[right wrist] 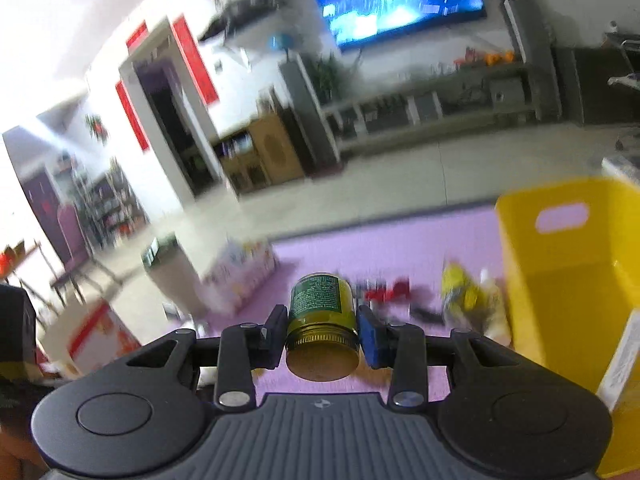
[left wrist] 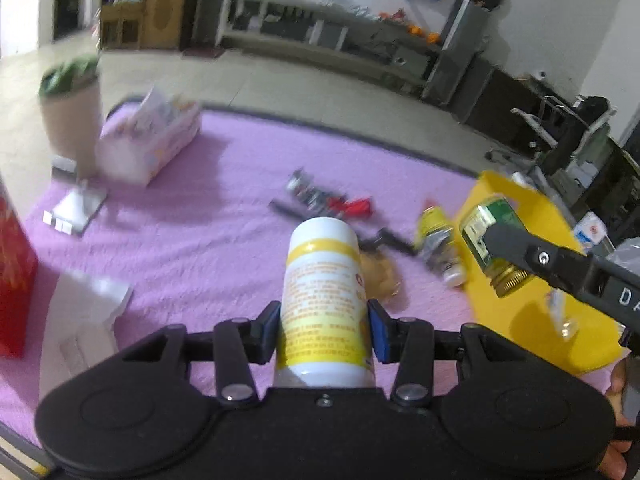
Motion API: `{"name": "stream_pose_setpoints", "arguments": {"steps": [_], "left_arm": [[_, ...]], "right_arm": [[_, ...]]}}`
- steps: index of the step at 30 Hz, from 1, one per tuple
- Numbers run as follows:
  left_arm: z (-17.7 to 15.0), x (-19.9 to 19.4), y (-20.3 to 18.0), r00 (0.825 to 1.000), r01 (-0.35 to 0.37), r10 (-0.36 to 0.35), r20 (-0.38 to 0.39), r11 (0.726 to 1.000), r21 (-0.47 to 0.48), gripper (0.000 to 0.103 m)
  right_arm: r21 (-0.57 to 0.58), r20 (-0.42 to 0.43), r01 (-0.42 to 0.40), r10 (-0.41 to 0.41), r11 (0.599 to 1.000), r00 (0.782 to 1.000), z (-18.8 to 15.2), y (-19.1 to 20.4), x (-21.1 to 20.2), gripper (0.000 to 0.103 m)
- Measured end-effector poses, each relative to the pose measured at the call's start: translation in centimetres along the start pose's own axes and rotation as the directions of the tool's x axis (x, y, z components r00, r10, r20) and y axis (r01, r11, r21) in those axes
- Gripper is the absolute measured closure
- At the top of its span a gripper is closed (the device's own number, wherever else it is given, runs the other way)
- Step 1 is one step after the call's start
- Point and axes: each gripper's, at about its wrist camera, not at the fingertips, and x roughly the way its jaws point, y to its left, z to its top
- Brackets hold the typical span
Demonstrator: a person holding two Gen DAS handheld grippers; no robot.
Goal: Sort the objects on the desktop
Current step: 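Lift the jar with the right tool while the left tool carries the bottle toward the basket, then open both tools over the yellow basket to drop the bottle and jar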
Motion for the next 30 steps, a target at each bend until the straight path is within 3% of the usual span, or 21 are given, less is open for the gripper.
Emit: {"name": "stream_pose_setpoints", "arguments": {"steps": [6,12,17,22,24,26,30], "left_arm": [[2.2,-3.0,-8.7,0.989,0.101,-0.117,0.09,0.981,0.166,0.06],[1.8,-1.1,-19.3,0.97,0.218,-0.241,0.032,0.919,0.33,0.06],[-0.2,3.8,-24.7,0.966,0.258,-0.233,-0.112,0.886,0.384,0.06],[-1.8,7.3,-26.7,0.971,0.216,-0.149,-0.185,0.879,0.426,0.06],[-1.8,7.5,-26.5,0.978,0.181,-0.118,-0.171,0.89,0.419,0.054],[-1.6,6.9,-25.7,0.982,0.169,-0.117,-0.146,0.893,0.417,0.036],[-0.8,5.1,-24.5,0.99,0.133,-0.103,-0.093,0.894,0.428,0.028]], "right_arm": [[0.114,0.215,0.026,-0.051,0.993,0.975,2.3,-3.8,-6.3,0.065],[0.291,0.296,0.121,-0.21,0.949,0.932,2.6,-10.6,-11.2,0.065],[0.415,0.245,0.168,-0.288,0.894,0.926,1.5,-14.7,-11.8,0.065],[0.486,0.098,0.242,-0.327,0.84,0.94,0.6,-17.7,-10.6,0.065],[0.488,0.053,0.28,-0.348,0.827,0.936,0.4,-18.1,-10.1,0.065],[0.464,0.024,0.317,-0.369,0.827,0.929,0.1,-18.0,-10.0,0.065],[0.453,-0.021,0.354,-0.388,0.818,0.922,-0.5,-17.7,-9.4,0.06]]}}
